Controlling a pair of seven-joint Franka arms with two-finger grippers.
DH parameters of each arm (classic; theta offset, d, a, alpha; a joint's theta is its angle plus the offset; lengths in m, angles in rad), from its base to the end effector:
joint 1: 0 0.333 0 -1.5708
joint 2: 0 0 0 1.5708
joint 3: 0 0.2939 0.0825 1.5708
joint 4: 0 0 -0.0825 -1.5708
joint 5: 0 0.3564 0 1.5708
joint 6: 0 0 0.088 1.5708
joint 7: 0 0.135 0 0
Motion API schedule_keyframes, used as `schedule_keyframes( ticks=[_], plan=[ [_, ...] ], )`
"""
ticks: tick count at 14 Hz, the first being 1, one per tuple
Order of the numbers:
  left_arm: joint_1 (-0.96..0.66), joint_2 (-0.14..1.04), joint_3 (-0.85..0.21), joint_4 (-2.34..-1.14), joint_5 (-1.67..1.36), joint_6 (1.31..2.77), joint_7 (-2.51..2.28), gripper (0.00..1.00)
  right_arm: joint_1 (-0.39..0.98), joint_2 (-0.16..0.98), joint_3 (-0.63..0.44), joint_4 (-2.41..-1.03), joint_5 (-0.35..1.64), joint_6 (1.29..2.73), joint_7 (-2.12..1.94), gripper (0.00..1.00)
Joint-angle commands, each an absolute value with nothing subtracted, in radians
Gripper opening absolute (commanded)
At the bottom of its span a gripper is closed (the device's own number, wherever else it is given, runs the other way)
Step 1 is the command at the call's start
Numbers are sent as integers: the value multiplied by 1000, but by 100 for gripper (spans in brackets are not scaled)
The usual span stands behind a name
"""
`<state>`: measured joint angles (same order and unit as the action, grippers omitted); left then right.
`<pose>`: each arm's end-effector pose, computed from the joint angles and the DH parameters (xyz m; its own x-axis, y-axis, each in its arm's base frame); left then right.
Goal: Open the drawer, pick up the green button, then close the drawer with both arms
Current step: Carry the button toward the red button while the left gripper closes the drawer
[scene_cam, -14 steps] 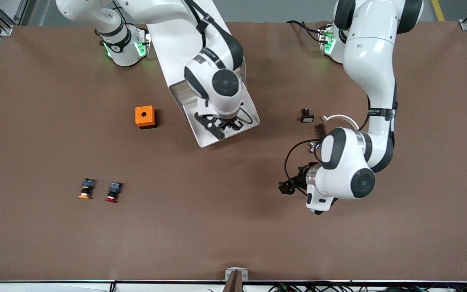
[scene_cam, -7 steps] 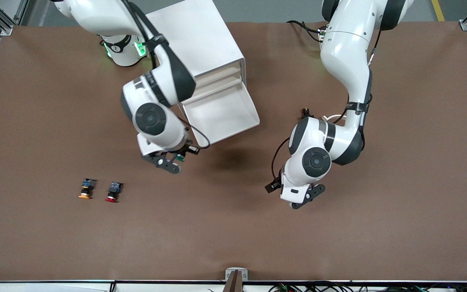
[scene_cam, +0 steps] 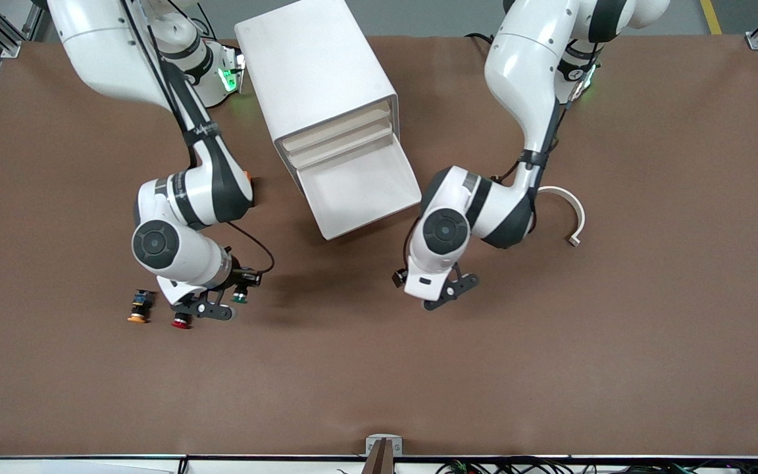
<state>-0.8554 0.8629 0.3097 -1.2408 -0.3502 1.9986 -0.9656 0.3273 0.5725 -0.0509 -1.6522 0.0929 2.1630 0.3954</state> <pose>0.5578 -0.4304 0.2254 0.8818 0.4612 -0.0990 0.4622 -0.8867 -0.0131 0.6146 0.1833 0.2443 0.9836 -0.1640 -0.0746 -0.1659 -0.9860 -0.0189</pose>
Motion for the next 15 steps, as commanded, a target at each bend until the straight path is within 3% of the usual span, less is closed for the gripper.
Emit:
schedule_keyframes(
  ticks=[1,6,12,13,14,15],
  plan=[
    [-914,868,318,-1252,-334,2013,-1006,99,275,607,-34,-1672,72,2242,316,2],
    [-974,876,308,-1252,-341,2013,-1054,99,247,689,-34,-1672,72,2376,249,2],
    [-976,870,226,-1253,-342,2013,-1078,99,226,726,-34,-1661,43,2405,249,3],
    [-976,871,215,-1255,-342,2011,-1080,99,224,732,-34,-1661,43,2405,249,8],
    [-976,870,200,-1256,-342,2010,-1089,99,222,733,-34,-1661,44,2405,250,24],
    [-973,868,183,-1256,-342,2008,-1100,99,222,733,-34,-1661,46,2405,250,70]
  ],
)
